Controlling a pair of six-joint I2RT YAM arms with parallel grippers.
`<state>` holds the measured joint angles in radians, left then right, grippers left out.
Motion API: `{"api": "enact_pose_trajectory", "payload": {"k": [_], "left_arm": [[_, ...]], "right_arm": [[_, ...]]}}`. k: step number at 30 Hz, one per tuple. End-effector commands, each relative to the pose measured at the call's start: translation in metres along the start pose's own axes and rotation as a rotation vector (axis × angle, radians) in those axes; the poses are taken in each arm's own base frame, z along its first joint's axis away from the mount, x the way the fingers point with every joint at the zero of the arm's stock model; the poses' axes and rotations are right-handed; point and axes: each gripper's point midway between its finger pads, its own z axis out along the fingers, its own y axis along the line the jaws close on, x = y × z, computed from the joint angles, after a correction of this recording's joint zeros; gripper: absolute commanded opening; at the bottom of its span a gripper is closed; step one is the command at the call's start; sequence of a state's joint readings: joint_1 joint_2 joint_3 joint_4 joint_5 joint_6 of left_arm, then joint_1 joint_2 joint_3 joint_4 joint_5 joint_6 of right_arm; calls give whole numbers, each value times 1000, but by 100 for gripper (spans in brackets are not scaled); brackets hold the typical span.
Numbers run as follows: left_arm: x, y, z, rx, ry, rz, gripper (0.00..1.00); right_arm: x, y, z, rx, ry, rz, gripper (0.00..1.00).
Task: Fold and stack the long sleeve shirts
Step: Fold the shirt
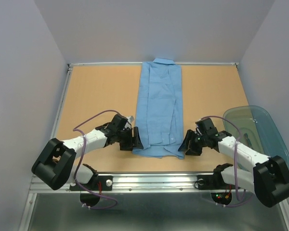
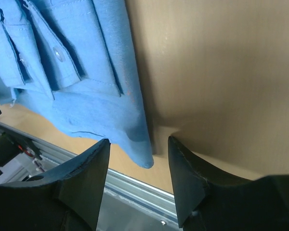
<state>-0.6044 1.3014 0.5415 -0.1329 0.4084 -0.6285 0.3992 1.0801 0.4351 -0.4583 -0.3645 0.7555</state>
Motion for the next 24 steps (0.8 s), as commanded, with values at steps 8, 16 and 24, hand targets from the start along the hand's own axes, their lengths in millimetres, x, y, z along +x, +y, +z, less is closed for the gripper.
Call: {"api": "enact_pose_trajectory", "payload": {"k": [8, 16, 24], "left_arm": [[38, 20, 11, -54, 127, -1, 59], [33, 9, 5, -19, 101, 7, 16], [32, -1, -1, 10, 113, 14, 0]], "right_arm": [[13, -6, 10, -23, 63, -5, 51], [5, 2, 3, -42, 17, -20, 20], [0, 12, -10, -52, -2, -40, 1]]}}
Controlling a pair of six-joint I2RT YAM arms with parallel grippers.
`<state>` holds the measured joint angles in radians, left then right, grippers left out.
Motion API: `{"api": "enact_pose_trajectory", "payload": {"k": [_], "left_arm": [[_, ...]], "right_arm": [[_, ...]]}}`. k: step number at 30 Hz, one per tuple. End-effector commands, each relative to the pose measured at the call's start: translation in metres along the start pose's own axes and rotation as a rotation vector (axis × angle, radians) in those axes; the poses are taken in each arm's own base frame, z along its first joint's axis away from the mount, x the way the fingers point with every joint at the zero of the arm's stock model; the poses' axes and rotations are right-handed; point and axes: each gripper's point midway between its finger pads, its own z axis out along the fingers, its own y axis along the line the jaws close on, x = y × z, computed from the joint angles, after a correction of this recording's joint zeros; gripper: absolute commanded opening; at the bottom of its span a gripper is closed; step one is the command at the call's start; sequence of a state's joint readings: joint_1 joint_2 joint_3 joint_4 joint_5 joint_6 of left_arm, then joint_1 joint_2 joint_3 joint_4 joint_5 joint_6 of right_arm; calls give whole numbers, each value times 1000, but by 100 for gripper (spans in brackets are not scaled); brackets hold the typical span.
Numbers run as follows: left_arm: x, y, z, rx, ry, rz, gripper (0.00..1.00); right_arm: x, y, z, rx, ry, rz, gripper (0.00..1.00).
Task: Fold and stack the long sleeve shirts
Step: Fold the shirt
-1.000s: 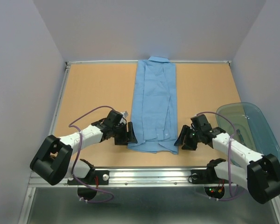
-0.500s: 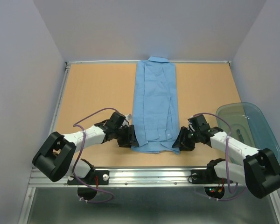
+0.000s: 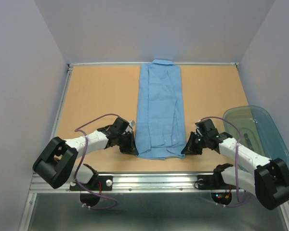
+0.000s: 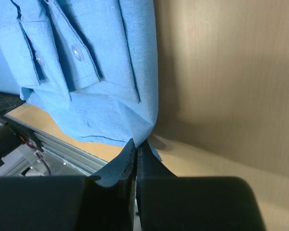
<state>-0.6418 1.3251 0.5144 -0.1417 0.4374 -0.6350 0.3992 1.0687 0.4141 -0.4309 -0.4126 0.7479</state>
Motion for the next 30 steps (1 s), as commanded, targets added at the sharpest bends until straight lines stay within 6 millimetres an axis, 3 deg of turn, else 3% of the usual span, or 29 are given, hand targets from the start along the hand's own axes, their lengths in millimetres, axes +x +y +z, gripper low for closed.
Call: {"api": "enact_pose_trajectory", "payload": {"k": [1, 10, 15, 18, 21, 24, 27, 30], "left_arm": [[7, -11, -10, 37, 29, 15, 0], [0, -28, -31, 73, -23, 17, 0], [-19, -43, -42, 85, -86, 13, 0], [-51, -61, -50, 106, -141, 35, 0], [-79, -65, -53, 125, -172, 23, 0], [-123, -72, -65, 150, -229, 22, 0], [-158, -69, -68, 139, -254, 12, 0], [-191, -73, -72, 138, -282, 30, 0]], "right_arm": [[-8, 11, -12, -10, -31, -33, 1], [-7, 25, -29, -35, -24, -54, 1], [-30, 45, -41, -44, -95, -107, 0], [-54, 59, -44, -28, -136, -140, 1], [-75, 70, -47, -16, -167, -167, 1], [-108, 84, -53, -9, -213, -189, 1], [-144, 81, -51, 20, -240, -162, 1], [-181, 94, -57, 4, -291, -166, 1]]}}
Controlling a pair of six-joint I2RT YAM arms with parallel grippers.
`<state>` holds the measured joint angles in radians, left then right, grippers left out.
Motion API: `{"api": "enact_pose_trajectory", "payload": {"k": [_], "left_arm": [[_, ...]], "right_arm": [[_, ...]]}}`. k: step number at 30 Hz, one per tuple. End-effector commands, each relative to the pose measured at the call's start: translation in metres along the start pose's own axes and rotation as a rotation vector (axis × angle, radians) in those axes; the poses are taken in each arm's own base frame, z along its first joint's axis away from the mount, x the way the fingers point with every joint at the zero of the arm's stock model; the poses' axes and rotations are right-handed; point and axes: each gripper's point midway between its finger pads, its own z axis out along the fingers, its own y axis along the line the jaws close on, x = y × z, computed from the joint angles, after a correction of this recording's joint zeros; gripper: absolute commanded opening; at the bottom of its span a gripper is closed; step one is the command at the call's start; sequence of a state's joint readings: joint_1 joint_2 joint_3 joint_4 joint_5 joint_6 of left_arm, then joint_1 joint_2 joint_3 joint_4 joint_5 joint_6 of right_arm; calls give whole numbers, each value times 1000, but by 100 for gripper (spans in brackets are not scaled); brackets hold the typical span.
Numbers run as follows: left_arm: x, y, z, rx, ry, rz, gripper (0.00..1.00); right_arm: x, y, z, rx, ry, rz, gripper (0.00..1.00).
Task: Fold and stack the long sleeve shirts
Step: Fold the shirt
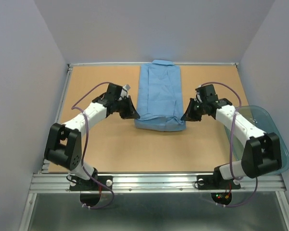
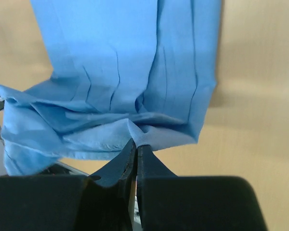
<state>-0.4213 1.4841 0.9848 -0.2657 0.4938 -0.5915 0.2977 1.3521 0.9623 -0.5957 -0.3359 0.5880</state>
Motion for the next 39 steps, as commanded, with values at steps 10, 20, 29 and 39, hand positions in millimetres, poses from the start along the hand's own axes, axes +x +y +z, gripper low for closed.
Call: {"api": "enact_pose_trajectory", "payload": {"k": [10, 20, 29, 39], "left_arm": [[-115, -8, 31, 14, -84, 74, 0], [-163, 7, 51, -28, -169, 91, 0], [-209, -5, 63, -8, -272, 182, 0], [-228, 12, 92, -38, -297, 218, 2]], "right_arm": [[-127, 14, 32, -19, -133, -45, 0], [-172, 16, 68, -9, -145, -60, 1], [-214, 14, 82, 31, -218, -97, 1], [-232, -6, 112, 100, -235, -113, 3]]}}
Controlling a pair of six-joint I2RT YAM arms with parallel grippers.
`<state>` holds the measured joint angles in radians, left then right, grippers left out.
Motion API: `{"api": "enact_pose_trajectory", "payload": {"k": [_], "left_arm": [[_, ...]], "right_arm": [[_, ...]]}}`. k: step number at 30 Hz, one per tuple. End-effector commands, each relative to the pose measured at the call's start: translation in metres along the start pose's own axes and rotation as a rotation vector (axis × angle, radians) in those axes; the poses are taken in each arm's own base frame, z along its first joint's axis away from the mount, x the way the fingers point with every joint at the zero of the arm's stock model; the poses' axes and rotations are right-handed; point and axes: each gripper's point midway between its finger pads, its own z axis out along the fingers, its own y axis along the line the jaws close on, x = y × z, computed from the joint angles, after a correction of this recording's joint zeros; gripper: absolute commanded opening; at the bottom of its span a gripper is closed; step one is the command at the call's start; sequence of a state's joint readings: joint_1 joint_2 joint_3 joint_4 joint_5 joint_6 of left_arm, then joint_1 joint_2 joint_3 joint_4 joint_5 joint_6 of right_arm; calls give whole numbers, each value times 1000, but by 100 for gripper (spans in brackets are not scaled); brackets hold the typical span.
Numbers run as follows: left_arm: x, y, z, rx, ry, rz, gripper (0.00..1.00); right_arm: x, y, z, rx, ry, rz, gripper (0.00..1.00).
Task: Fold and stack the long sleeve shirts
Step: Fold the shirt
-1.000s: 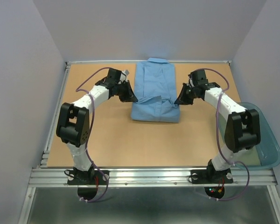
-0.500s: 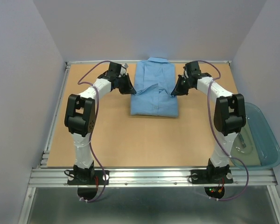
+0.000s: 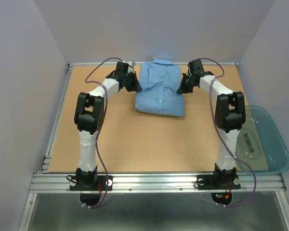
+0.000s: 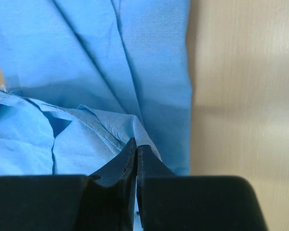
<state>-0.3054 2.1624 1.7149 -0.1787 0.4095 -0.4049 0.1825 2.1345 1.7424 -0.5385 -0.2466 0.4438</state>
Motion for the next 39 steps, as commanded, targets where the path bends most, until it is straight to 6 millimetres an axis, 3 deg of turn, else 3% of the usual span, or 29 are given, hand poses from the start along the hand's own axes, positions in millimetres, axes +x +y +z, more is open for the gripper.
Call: {"api": "enact_pose_trajectory", "payload": {"k": [1, 2, 10, 15, 17, 18, 19, 21, 26, 28, 29, 30, 31, 32, 33, 39], "left_arm": [[-27, -4, 1, 13, -78, 53, 5], [-25, -2, 4, 10, -74, 51, 10], [-32, 2, 8, -4, -115, 62, 10], [-43, -6, 1, 15, -157, 85, 32], [-52, -11, -6, 18, -186, 95, 43], [-55, -14, -9, 20, -196, 100, 47], [-61, -20, -17, 26, -219, 105, 58], [-67, -25, -25, 30, -242, 107, 71], [-89, -52, -69, 56, -330, 122, 94], [-85, -56, -81, 61, -333, 106, 94], [-89, -66, -99, 75, -362, 110, 95], [-86, -68, -105, 77, -364, 105, 95], [-69, -62, -104, 67, -333, 78, 96], [-69, -71, -120, 81, -352, 83, 99], [-61, -72, -124, 82, -346, 83, 99], [15, -67, -133, 61, -251, 73, 98]], "right_arm": [[-29, -1, 4, 12, -83, -39, 3], [-27, -3, 8, 17, -76, -37, 5], [-40, -6, 20, 37, -110, -53, 9], [-51, -3, 18, 36, -140, -55, 17], [-60, 3, 12, 31, -166, -66, 24], [-63, 4, 8, 32, -176, -70, 31], [-70, 8, 0, 30, -200, -74, 43], [-78, 13, -11, 30, -229, -78, 55], [-90, 24, -51, 27, -301, -79, 66], [-88, 32, -72, 5, -319, -83, 67], [-86, 34, -79, -2, -322, -83, 67], [-82, 35, -84, -7, -319, -84, 67], [-77, 37, -97, -20, -325, -81, 67], [-70, 37, -101, -27, -320, -76, 67], [-66, 38, -107, -40, -322, -69, 67], [-5, 46, -122, -200, -267, -13, 67]]}}
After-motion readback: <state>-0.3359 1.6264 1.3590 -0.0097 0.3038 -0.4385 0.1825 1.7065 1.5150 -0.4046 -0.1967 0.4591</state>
